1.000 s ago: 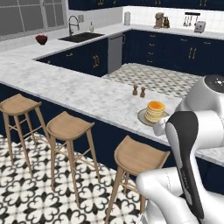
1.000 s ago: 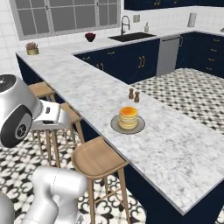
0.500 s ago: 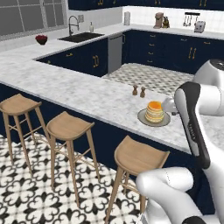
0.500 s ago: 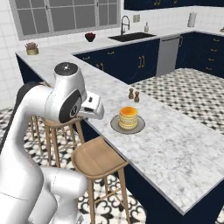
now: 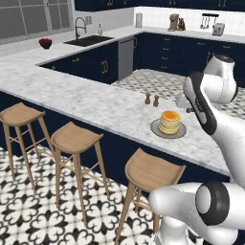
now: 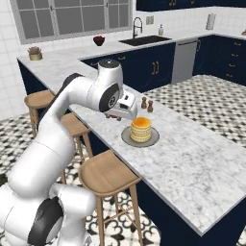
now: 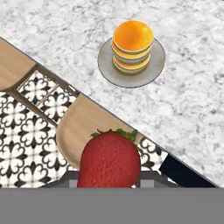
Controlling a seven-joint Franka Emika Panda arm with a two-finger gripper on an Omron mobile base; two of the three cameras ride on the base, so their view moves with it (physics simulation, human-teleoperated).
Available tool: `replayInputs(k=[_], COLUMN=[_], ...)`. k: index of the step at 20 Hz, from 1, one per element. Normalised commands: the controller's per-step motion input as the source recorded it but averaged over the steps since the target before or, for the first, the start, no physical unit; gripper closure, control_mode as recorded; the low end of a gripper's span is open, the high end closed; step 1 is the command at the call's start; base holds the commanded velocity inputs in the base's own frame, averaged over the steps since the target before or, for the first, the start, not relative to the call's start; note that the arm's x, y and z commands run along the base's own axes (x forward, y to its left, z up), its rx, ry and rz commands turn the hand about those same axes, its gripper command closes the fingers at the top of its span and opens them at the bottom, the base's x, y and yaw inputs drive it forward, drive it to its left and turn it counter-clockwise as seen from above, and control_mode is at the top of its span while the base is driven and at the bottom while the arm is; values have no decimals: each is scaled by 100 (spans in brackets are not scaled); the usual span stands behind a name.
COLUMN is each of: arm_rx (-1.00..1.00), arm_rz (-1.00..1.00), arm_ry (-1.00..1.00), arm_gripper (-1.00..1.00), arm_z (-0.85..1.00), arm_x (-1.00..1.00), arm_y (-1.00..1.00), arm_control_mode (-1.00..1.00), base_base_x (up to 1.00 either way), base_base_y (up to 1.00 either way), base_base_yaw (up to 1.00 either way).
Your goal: Take the strawberry from the fridge and place it on top of the pancake, located on the dining counter.
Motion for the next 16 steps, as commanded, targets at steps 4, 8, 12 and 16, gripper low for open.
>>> replayInputs(k=[4, 8, 12, 16], arm_rx=[0, 0, 0, 0], arm_rz=[-2, 0, 0, 0], arm_ry=[1, 6, 8, 9], arm_gripper=[100, 100, 100, 100], arm_z=[-47, -46, -43, -29], arm_x=[100, 100, 97, 90], arm_y=[-14, -8, -27, -28], arm_control_mode=[-100, -100, -100, -100], base_base_x=[0, 0, 0, 0], base_base_y=[0, 0, 0, 0], base_base_yaw=[0, 0, 0, 0])
